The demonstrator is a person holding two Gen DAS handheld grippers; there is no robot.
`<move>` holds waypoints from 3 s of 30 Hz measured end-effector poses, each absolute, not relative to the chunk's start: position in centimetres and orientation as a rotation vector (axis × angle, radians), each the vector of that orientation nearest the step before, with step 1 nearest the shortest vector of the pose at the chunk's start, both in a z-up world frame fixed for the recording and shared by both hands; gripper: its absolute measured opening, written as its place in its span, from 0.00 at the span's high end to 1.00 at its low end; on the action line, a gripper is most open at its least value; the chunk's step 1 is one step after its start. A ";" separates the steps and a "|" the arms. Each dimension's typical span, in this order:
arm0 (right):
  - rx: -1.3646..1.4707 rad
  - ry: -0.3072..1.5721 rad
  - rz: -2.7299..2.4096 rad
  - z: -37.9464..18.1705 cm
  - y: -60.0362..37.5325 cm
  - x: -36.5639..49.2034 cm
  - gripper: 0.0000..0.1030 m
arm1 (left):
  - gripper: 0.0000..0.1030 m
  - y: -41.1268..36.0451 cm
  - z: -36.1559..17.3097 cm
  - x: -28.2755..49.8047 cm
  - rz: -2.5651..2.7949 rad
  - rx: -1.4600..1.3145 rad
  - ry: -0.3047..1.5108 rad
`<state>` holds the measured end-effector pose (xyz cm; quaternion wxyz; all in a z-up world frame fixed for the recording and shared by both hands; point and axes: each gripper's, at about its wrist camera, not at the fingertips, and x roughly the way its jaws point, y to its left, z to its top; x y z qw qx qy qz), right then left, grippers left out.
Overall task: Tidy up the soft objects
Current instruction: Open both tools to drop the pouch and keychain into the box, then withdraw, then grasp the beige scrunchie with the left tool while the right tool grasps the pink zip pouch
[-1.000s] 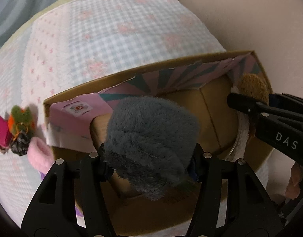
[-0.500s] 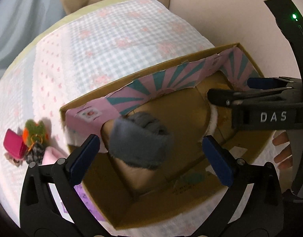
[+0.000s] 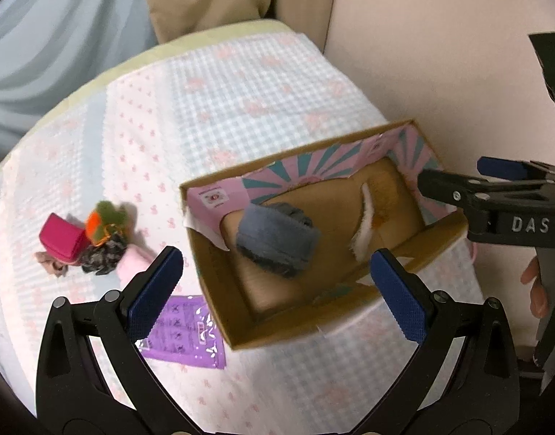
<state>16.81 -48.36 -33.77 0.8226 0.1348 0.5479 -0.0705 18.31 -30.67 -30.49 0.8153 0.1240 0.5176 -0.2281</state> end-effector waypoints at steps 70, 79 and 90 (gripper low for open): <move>0.017 0.984 0.393 -32.3 -7.7 31.6 0.00 | 0.01 11.2 -37.9 31.9 -0.422 0.110 1.022; -0.080 1.105 0.599 -41.3 -5.3 37.5 0.00 | 0.07 9.5 -46.5 35.6 -0.499 0.186 1.062; -0.116 1.233 0.743 -47.8 -3.8 40.1 0.27 | 0.42 7.0 -50.3 36.8 -0.568 0.282 1.060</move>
